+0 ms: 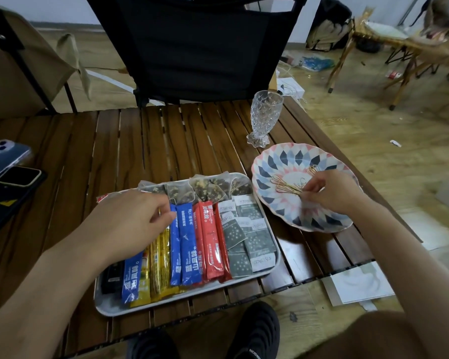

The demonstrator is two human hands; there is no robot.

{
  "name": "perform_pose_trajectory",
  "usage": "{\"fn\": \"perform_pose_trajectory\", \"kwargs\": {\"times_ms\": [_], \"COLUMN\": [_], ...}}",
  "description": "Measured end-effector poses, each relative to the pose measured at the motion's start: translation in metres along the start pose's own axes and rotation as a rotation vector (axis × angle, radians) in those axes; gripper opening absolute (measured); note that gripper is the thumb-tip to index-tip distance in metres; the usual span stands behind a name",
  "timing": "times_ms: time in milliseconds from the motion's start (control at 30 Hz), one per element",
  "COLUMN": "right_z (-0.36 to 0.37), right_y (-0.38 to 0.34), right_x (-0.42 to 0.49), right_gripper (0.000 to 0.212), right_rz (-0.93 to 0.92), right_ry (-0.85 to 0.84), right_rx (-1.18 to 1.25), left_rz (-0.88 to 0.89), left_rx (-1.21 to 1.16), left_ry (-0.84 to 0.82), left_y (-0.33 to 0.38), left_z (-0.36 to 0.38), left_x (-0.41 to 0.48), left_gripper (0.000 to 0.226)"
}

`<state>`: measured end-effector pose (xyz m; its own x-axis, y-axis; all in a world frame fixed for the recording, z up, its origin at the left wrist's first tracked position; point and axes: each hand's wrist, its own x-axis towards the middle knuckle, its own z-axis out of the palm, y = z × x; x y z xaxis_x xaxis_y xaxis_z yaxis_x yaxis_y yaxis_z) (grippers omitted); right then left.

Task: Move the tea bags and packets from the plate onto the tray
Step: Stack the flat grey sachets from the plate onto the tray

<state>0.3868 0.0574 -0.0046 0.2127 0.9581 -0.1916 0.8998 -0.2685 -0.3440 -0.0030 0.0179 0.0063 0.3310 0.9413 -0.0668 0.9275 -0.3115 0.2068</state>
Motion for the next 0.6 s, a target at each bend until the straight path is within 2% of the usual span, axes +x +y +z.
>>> {"fn": "perform_pose_trajectory", "kwargs": {"times_ms": [200,400,600], "right_z": [0.0020,0.0050,0.0033], "right_y": [0.0002,-0.0023,-0.0085], "right_x": [0.0000,-0.0006,-0.0039], "right_gripper": [0.012,0.014,0.015], "right_rz": [-0.023,-0.061,-0.087], "right_ry": [-0.108,-0.140,-0.148], "right_rx": [-0.063,-0.162,-0.111], "left_rz": [-0.010,-0.013,-0.021], "left_rx": [0.015,0.020,0.011], "left_ry": [-0.012,-0.015,-0.023], "left_y": [0.0004,0.0002,-0.0009], "left_z": [0.0020,0.0024,0.0030], "left_x": [0.0024,0.0024,0.0035], "left_gripper": [0.022,0.021,0.022]}}
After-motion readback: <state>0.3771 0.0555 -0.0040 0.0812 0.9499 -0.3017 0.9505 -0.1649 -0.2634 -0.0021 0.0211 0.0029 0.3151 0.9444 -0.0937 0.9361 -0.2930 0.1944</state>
